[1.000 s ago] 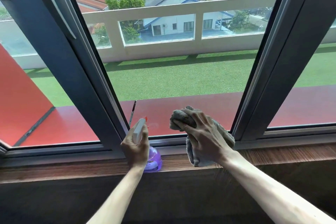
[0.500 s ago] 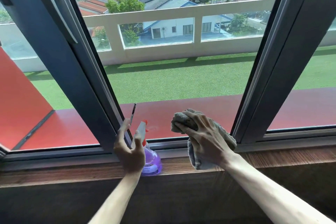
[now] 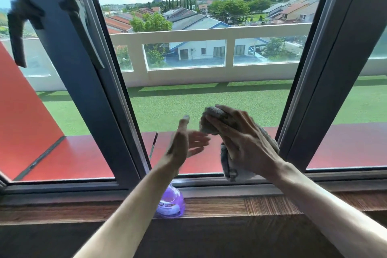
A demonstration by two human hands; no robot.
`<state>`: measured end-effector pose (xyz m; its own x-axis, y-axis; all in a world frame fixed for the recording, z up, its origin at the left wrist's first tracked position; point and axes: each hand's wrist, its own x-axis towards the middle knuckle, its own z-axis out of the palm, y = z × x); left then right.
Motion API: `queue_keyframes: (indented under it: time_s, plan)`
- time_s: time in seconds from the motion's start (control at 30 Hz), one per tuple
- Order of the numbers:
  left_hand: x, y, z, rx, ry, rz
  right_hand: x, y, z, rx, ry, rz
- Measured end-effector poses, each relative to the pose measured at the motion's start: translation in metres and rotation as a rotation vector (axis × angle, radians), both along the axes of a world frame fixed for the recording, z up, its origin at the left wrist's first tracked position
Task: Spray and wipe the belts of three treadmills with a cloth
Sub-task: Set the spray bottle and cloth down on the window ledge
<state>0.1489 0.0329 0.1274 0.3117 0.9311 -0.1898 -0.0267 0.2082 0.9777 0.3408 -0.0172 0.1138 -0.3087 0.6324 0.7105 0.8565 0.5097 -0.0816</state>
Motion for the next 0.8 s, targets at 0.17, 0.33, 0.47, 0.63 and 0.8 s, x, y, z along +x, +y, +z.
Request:
queue_keyframes:
  time_s: [0.17,0.33,0.47,0.63,0.8]
  plan:
    - [0.001,-0.010,-0.004,-0.346,-0.400,-0.391,-0.012,-0.010,0.003,-0.066,-0.106,0.110]
    - [-0.007,-0.016,-0.008,-0.350,-0.516,-0.439,-0.014,-0.015,-0.009,-0.189,-0.213,0.156]
    - [-0.009,-0.026,-0.023,-0.326,-0.408,-0.353,-0.010,-0.022,-0.009,-0.332,-0.166,0.166]
    - [-0.016,-0.025,-0.041,-0.348,-0.472,-0.292,0.040,-0.035,-0.050,-0.353,0.533,-0.161]
    - [-0.012,-0.024,-0.051,-0.359,-0.512,-0.320,0.036,-0.056,-0.081,-0.817,0.936,-0.119]
